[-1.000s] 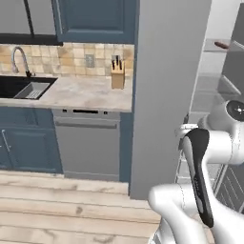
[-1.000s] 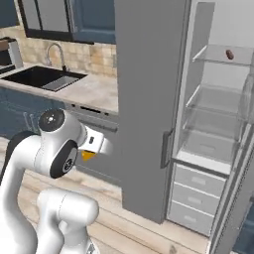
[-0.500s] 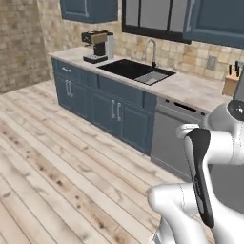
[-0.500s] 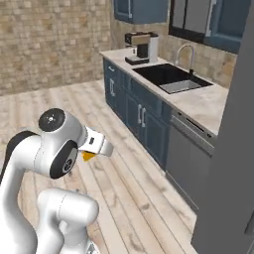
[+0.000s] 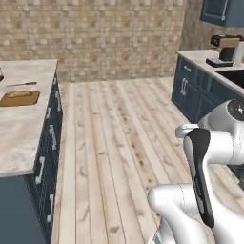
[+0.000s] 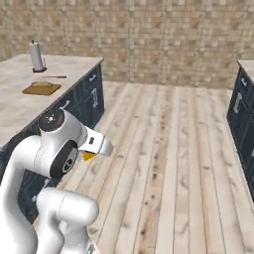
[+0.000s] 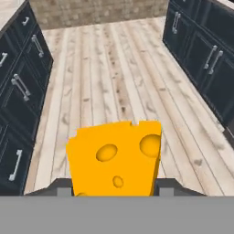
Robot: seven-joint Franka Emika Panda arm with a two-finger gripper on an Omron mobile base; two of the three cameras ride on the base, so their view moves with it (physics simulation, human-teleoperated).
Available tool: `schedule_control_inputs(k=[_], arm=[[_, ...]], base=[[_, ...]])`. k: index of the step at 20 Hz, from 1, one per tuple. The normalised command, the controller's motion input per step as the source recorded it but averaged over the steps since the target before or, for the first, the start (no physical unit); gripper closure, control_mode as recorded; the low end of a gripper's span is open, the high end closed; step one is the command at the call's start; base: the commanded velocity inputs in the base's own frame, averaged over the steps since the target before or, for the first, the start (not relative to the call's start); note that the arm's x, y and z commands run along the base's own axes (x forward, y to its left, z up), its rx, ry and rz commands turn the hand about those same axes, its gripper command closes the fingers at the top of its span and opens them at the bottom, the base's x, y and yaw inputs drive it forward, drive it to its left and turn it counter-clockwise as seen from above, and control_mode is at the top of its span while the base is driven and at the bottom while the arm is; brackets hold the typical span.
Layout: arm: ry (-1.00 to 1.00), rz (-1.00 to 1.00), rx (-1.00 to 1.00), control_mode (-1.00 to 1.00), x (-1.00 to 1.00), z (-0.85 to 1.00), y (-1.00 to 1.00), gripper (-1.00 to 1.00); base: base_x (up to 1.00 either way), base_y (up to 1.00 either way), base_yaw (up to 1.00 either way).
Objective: Retrieve the sausage and cheese from the fridge and place them on the cutting board on the counter.
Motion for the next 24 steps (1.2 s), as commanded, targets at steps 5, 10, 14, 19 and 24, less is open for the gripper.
schedule_control_inputs(k=[5,10,14,19,24], arm=[[0.0,0.0,0.0,1.0,0.0,0.0,0.0,1.0],[0.0,0.0,0.0,1.0,0.0,0.0,0.0,1.0],[0.0,0.0,0.0,1.0,0.0,0.0,0.0,1.0],[0.0,0.0,0.0,1.0,0.0,0.0,0.0,1.0],[0.0,0.0,0.0,1.0,0.0,0.0,0.0,1.0]], base=[[0.0,0.0,0.93],[0.67,-0.01,0.45],[0.84,-0.03,0.24],[0.88,-0.02,0.21],[0.88,-0.01,0.22]])
